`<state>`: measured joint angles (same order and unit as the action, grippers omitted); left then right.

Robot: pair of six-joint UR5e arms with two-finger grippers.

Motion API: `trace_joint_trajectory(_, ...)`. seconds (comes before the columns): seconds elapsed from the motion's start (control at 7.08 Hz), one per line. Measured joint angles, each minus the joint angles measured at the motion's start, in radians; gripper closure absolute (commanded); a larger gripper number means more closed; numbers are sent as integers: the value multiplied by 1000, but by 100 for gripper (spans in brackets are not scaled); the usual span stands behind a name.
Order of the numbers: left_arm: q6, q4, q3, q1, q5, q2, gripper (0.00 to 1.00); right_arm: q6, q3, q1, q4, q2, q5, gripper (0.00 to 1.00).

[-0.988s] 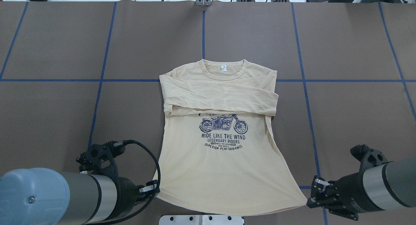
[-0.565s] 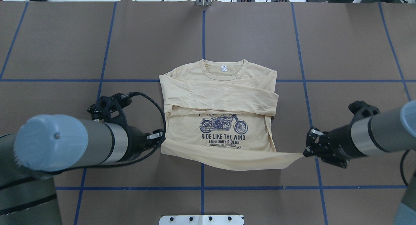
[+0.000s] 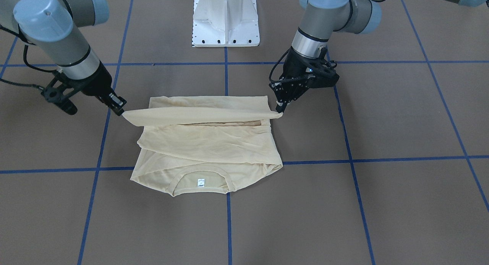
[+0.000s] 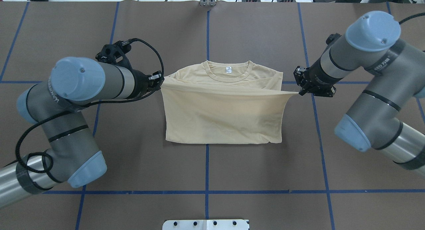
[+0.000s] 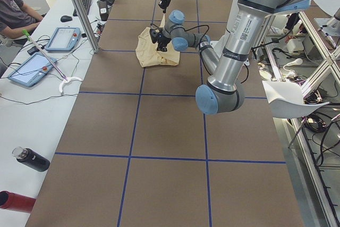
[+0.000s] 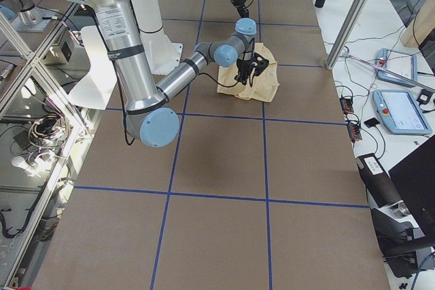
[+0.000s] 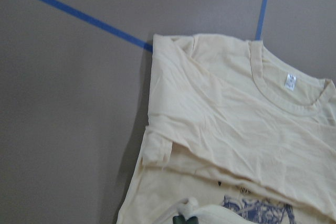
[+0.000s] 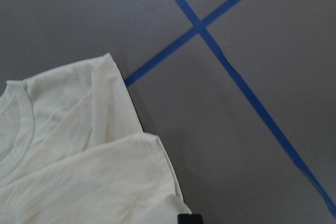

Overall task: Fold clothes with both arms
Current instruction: 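Lift the hem with both grippers and fold it toward the collar, then lay the hem down near the collar and open both grippers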

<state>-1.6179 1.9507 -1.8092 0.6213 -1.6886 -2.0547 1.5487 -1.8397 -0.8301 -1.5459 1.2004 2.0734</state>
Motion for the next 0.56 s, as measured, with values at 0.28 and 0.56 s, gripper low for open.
trace_joint_trajectory(0.28,15,83,178,40,3,-76,100,-99,159,-19,-1,-90,-7,100)
trace_joint_trajectory(0.56,19,169,348,48,10,-133,100,-125,350,-19,13,-211,-9,100)
